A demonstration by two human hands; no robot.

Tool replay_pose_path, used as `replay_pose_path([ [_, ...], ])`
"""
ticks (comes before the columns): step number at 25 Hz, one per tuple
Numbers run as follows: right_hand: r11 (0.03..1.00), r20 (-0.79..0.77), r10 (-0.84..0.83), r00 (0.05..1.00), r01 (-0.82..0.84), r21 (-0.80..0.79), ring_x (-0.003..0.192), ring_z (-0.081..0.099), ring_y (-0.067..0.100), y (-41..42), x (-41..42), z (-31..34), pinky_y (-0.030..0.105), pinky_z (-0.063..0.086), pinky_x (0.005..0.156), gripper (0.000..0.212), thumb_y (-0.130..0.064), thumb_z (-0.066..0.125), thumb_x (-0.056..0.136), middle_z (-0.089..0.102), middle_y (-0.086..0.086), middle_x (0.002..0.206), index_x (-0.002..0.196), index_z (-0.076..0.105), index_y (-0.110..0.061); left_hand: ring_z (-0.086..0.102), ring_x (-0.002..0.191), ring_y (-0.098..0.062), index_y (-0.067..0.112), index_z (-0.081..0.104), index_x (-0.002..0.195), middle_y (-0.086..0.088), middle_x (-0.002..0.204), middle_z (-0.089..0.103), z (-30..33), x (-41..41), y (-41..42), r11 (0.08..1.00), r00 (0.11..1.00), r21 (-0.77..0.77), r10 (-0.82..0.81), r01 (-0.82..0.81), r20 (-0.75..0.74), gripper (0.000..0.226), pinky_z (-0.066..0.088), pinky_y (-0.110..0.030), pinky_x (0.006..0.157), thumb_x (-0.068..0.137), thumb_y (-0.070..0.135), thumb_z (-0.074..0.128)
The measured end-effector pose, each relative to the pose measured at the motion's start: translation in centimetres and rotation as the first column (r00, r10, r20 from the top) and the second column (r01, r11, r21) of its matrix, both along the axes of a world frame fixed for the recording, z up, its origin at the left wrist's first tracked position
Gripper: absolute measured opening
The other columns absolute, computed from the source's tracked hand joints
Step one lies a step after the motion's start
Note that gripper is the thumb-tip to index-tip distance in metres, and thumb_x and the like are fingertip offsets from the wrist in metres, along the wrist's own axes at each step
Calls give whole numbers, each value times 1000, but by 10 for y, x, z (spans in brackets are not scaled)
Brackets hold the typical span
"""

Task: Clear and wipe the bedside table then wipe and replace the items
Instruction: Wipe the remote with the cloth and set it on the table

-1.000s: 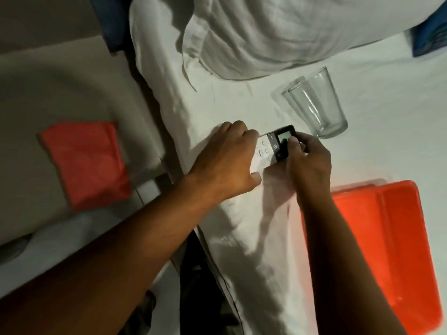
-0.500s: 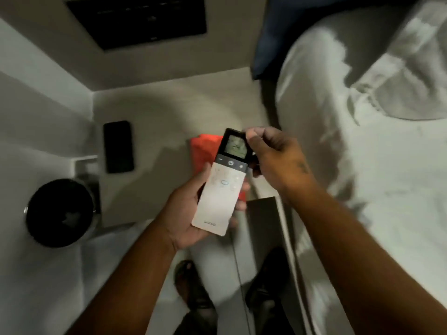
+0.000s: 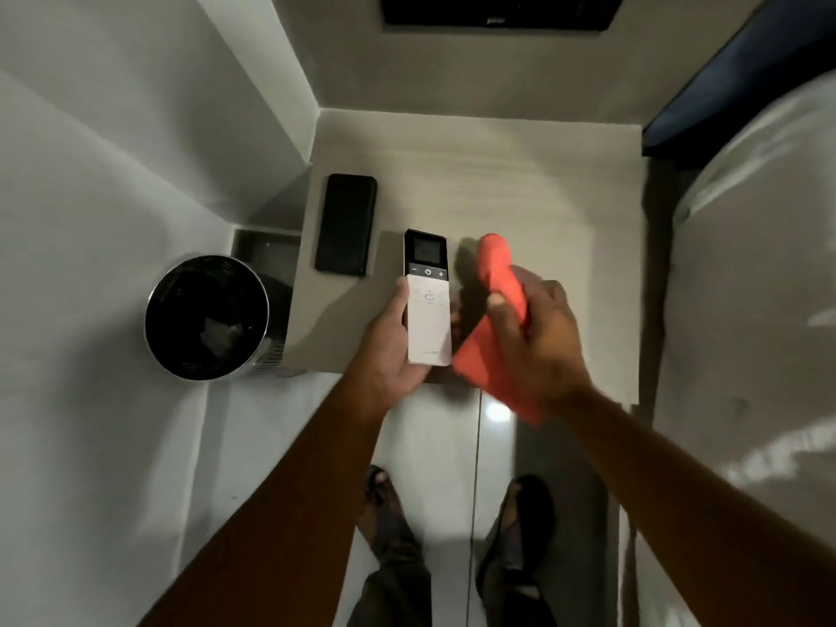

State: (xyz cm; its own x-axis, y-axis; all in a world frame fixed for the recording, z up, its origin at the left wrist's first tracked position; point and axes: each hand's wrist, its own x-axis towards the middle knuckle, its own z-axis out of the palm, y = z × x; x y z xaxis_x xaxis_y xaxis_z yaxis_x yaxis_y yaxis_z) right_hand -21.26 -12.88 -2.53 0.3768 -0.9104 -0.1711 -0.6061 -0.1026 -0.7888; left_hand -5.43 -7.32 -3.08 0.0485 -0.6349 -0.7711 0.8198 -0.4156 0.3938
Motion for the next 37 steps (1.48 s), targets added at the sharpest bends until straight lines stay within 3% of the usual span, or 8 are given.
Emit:
replay_pose_path([
  [4,941,-91,271,958,-284,-183,97,56,20,35,21,19,29,52,85,47,-45,44,102,49,4,112,144,50,-27,64,98,-11,0,62,111,-12,100,63,9,-55,1,967,972,-98,230,-233,-45,26,49,-15,91,104,15,41],
  [8,997,-130,18,991,-27,-70,108,57,34,-47,44,19,41,48,96,41,-35,48,104,53,14,114,142,55,-23,72,87,-21,21,73,106,-11,101,75,14,-52,14,992,992,-38,-122,123,33,35,58,-33,78,91,47,55],
  [14,962,-59,262,963,-265,-60,108,56,20,47,21,39,33,52,92,46,-50,36,104,52,3,124,146,45,-31,67,77,-9,-4,55,119,-12,90,65,14,-19,-17,998,988,16,52,-55,147,42,57,-18,86,108,18,21],
  [20,1000,-154,10,988,-10,-1,112,58,34,-59,56,26,44,49,97,41,-38,45,105,55,14,123,143,54,-25,75,85,-21,27,74,103,-5,92,79,15,-41,-7,993,993,-48,-101,104,58,38,61,-30,66,107,35,37],
  [24,963,-129,267,955,-268,13,116,60,29,-4,36,28,39,51,93,41,-43,43,104,56,5,133,143,49,-32,64,121,-36,5,69,123,-17,120,69,0,-11,-29,996,999,83,35,-35,0,46,55,-41,94,106,33,36],
  [27,971,-331,222,917,-240,-13,95,61,18,5,-6,29,33,53,72,61,-73,35,90,51,-4,119,144,39,-44,68,89,-31,10,73,107,-15,100,69,-6,9,-48,990,974,94,-124,107,191,44,51,-37,78,97,48,54],
  [31,998,-568,57,821,-69,0,116,57,39,-37,-25,3,50,54,91,62,-61,28,99,44,15,137,151,35,-29,72,78,-19,17,69,98,-3,94,76,-14,24,-82,905,550,337,-426,262,718,44,57,-29,67,61,25,93],
  [37,995,-549,88,831,-96,14,130,48,33,-51,-12,-7,48,49,98,57,-58,23,103,44,11,143,148,43,-30,69,100,-32,9,61,114,-10,110,65,-13,23,-92,719,-64,663,-666,208,743,67,51,-31,71,69,57,72],
])
